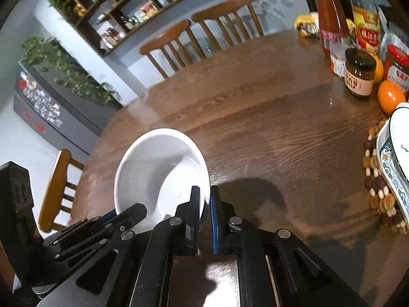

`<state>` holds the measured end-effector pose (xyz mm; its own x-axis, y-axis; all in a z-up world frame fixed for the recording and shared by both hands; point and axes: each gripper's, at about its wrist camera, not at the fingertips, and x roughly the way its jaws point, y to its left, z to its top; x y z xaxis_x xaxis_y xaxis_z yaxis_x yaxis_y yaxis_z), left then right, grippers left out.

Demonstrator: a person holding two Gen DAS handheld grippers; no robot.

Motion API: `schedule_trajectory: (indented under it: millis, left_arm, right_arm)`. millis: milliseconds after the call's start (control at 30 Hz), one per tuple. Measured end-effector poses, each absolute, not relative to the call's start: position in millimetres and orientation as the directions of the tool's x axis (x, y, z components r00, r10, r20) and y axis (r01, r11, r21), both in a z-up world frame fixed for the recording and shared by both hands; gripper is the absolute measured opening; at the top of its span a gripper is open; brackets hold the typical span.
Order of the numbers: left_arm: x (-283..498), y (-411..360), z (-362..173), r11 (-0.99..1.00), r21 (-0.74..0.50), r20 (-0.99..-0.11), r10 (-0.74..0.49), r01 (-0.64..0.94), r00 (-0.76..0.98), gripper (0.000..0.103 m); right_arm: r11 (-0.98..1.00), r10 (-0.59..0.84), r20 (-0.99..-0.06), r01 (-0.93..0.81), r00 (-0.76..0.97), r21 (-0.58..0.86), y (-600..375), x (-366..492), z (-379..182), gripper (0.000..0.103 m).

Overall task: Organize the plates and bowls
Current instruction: 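Close the left tool on the smaller white bowl rim while the right tool closes beside it, then carry the smaller white bowl with both tools and lower it into the large white bowl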

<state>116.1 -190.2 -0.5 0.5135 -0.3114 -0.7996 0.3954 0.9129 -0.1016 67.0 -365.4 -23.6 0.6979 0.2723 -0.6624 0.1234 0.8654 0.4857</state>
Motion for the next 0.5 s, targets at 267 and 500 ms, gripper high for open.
schedule_trajectory:
  millis: [267, 500]
  left_arm:
    - [77, -168, 3, 0.905, -0.049, -0.753, -0.311, 0.422, 0.58, 0.014]
    - [50, -149, 5, 0.9, -0.044, -0.73, -0.325, 0.433, 0.602, 0.014]
  right_arm:
    - [0.875, 0.266, -0.613, 0.08, 0.744, 0.477, -337, 23, -16, 0.009]
    - [0.896, 0.253, -0.603, 0.052, 0.757, 0.441, -315, -4, -7, 0.009]
